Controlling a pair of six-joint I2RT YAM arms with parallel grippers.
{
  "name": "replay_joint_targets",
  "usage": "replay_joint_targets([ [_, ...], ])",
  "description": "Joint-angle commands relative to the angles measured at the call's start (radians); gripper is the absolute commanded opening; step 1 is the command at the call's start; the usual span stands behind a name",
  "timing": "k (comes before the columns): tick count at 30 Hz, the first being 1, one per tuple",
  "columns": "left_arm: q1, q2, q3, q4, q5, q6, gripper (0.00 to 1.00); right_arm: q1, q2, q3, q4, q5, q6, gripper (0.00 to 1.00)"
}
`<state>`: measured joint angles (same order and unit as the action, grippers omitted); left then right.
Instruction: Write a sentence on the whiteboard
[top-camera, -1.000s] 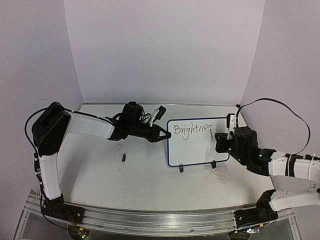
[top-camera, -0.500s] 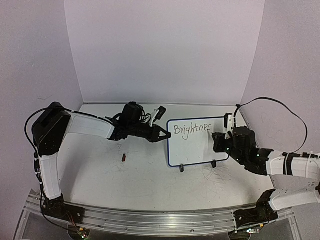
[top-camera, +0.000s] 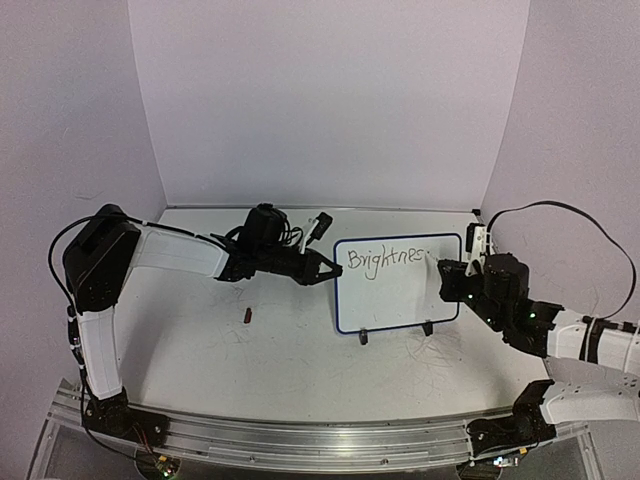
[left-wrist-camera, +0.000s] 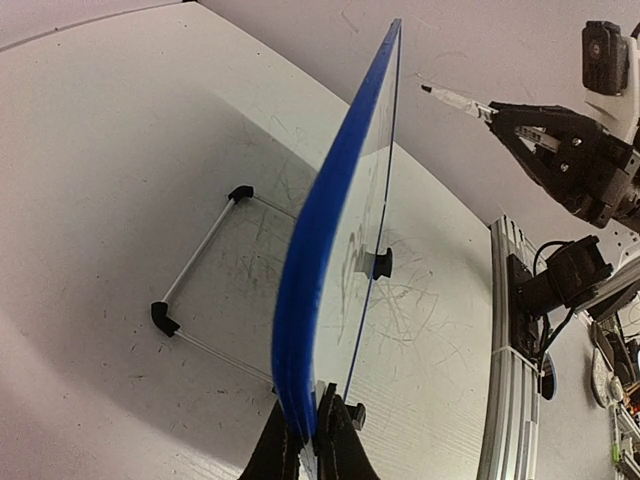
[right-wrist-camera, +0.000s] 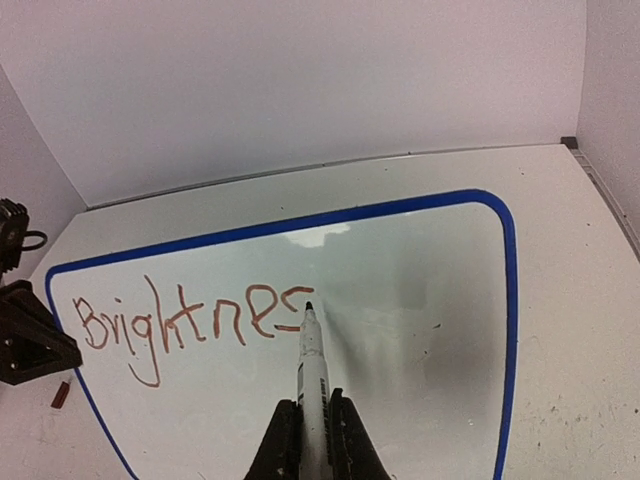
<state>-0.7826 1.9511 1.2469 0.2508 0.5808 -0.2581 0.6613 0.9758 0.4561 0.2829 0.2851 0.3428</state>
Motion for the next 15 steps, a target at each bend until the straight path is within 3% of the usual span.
replay_joint_targets([
  [1, -0.004, -0.002, -0.027, -0.102, -0.101, 0.044, 0.0, -0.012, 0.03, 0.054, 0.011, 0.049, -0.004, 0.0],
  [15, -0.004, 0.002, -0.017, -0.102, -0.091, 0.045, 0.0, -0.035, 0.058, 0.062, 0.058, 0.045, -0.016, 0.0],
])
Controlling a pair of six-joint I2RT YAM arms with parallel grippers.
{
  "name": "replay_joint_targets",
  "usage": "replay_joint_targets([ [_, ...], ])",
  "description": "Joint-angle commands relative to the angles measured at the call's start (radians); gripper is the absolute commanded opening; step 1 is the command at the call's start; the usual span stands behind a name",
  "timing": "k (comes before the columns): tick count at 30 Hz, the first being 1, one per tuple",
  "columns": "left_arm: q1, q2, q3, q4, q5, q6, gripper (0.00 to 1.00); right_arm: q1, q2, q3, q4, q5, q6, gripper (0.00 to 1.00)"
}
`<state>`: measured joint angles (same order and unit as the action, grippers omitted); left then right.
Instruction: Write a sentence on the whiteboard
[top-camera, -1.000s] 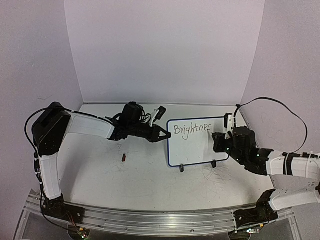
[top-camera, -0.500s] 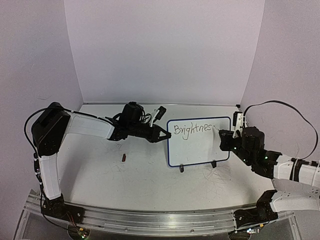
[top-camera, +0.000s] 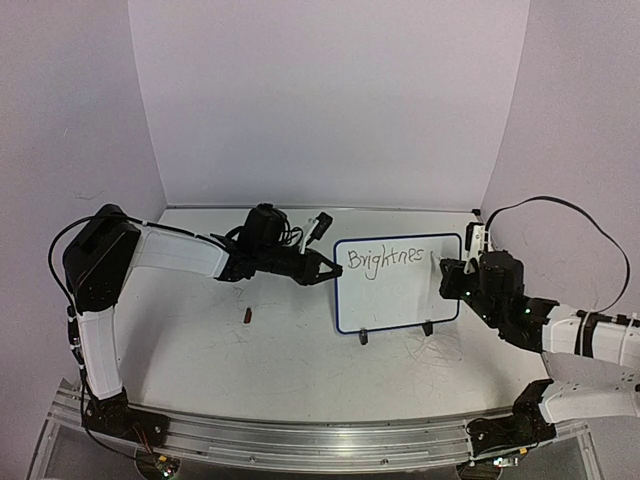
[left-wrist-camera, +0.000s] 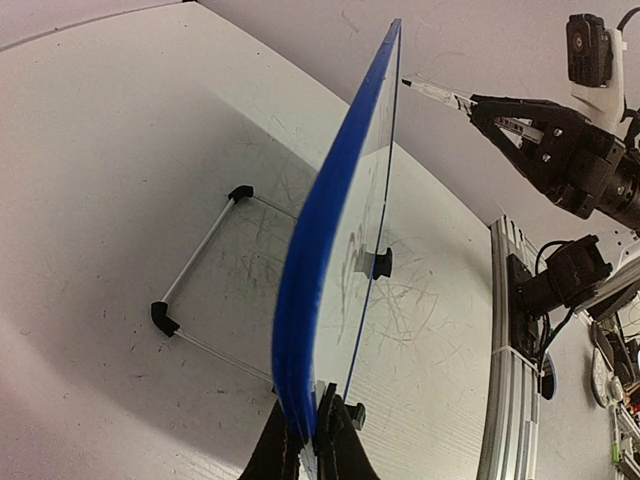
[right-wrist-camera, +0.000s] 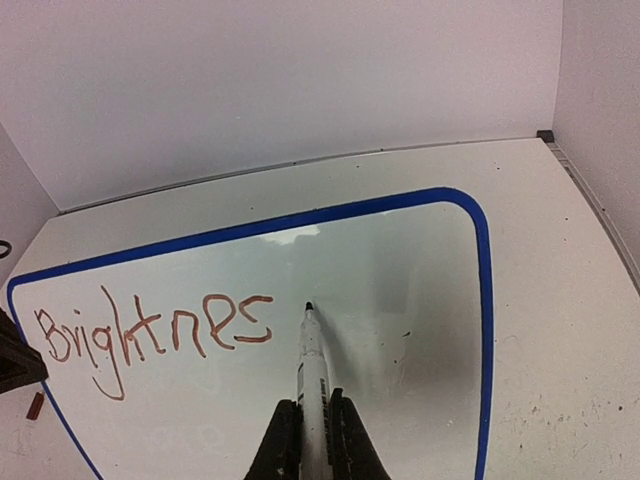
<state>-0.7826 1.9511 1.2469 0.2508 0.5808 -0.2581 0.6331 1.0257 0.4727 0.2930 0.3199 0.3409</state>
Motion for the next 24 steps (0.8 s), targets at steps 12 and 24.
replay_joint_targets([
  [12, -0.006, 0.003, -0.017, -0.102, -0.089, 0.043, 0.0, -0.01, 0.039, 0.041, 0.079, 0.015, -0.02, 0.0],
  [24, -0.006, 0.002, -0.017, -0.102, -0.091, 0.043, 0.0, -0.01, 0.061, 0.045, 0.085, -0.024, -0.038, 0.0],
])
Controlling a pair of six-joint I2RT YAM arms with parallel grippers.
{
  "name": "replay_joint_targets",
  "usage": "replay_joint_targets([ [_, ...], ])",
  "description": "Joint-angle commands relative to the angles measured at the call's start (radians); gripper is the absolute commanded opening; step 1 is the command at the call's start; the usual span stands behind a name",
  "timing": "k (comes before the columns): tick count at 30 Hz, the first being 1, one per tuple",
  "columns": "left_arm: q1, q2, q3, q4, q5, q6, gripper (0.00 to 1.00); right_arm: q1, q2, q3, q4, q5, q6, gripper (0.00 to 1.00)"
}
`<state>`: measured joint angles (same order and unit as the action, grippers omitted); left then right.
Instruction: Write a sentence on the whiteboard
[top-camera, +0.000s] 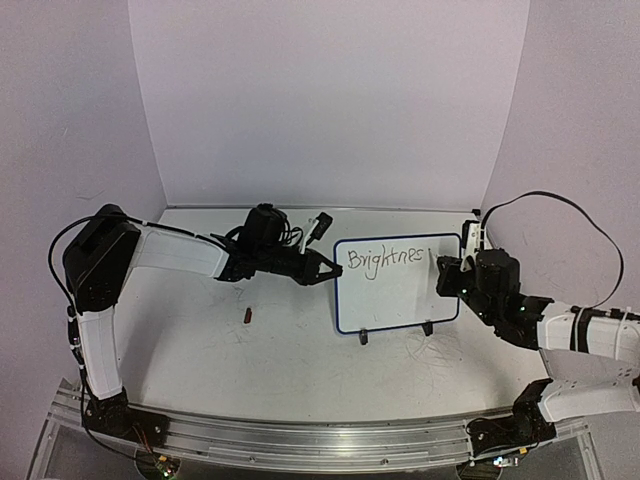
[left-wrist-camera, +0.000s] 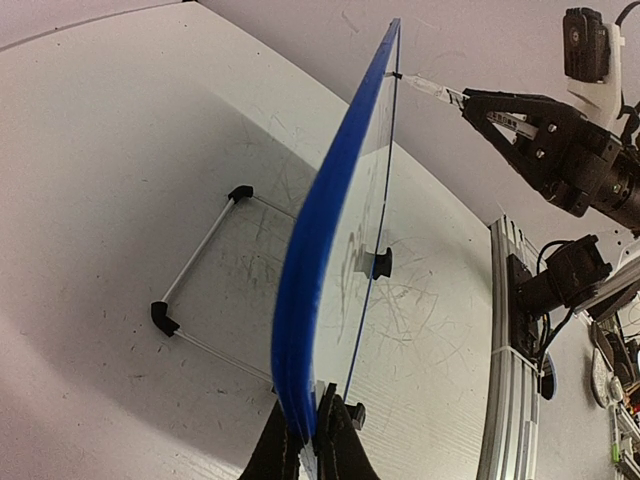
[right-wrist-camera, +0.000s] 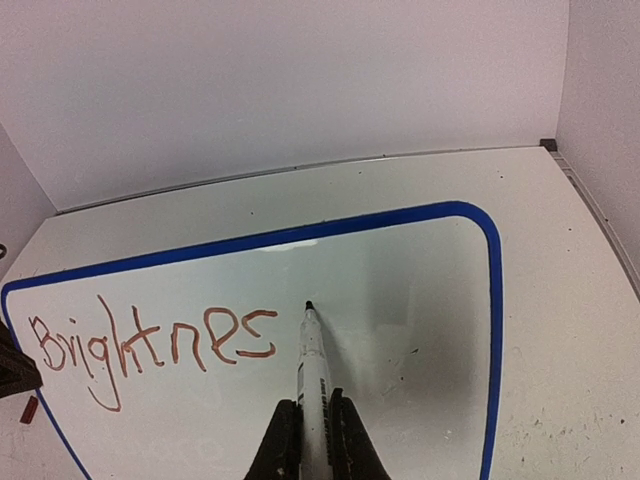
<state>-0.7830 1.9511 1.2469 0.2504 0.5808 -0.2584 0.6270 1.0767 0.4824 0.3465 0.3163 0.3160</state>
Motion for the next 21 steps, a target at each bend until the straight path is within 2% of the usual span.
replay_joint_targets([
  [1, -0.005, 0.002, -0.017, -0.102, -0.092, 0.043, 0.0, -0.004, 0.011, 0.035, 0.03, -0.027, -0.012, 0.0],
  [21, -0.005, -0.003, -0.023, -0.102, -0.096, 0.045, 0.0, -0.003, -0.028, -0.01, -0.033, -0.027, 0.018, 0.0],
])
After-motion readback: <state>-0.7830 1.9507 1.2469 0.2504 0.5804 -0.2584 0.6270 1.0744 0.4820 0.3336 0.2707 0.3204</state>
